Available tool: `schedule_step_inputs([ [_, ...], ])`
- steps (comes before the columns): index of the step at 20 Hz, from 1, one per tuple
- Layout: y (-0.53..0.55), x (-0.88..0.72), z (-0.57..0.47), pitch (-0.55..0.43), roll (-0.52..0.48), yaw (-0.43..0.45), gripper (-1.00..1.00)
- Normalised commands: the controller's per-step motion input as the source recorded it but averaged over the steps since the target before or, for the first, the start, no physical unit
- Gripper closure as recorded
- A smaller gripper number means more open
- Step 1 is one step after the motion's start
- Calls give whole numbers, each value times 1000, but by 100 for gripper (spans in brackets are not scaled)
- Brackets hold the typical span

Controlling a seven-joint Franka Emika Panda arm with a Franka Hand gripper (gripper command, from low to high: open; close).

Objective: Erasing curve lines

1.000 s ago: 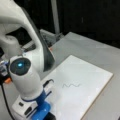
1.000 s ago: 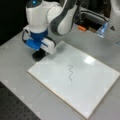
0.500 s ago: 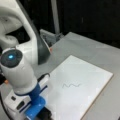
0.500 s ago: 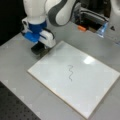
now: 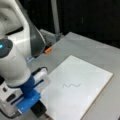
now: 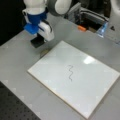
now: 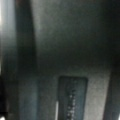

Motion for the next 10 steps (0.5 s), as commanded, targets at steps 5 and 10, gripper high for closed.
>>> schedule_step_inputs([
  [5,190,68,56,19,58,-270,100],
  [10,353,-44,69,-38,-30,-307,100],
])
